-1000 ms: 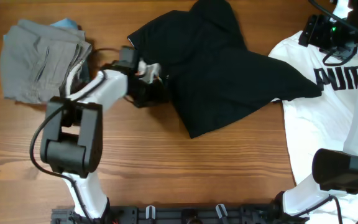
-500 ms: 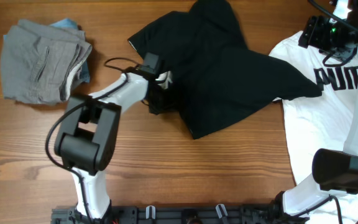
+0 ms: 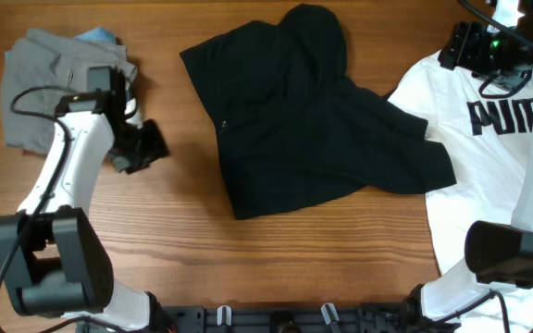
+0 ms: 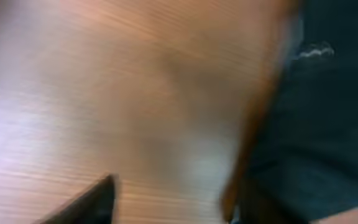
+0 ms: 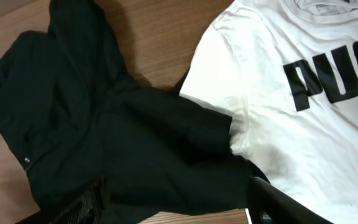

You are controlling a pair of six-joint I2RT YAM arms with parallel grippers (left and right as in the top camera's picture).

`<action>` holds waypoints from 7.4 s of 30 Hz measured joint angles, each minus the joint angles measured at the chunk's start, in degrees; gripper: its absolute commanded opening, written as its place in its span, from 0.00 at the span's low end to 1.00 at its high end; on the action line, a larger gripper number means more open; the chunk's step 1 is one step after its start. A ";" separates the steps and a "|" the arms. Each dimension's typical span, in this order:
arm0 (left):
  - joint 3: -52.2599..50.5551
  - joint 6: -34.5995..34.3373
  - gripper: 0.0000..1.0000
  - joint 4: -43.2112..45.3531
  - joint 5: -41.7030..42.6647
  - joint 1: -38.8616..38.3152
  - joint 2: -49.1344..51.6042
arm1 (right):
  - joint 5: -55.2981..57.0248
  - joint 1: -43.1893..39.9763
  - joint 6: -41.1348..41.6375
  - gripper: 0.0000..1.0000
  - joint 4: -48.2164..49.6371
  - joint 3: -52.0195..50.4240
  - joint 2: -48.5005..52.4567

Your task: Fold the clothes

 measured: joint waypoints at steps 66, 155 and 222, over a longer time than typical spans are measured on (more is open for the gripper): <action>-16.81 5.01 0.15 14.14 -1.29 -3.34 -3.61 | -15.80 26.27 10.21 0.33 73.57 -34.23 23.45; -19.10 5.01 0.20 19.65 -0.61 -3.67 0.42 | -15.17 12.00 -0.85 0.85 42.82 -33.59 -3.23; -15.23 5.42 0.72 9.86 -2.27 -3.87 -0.66 | -21.51 10.32 3.54 0.83 20.98 -38.77 5.66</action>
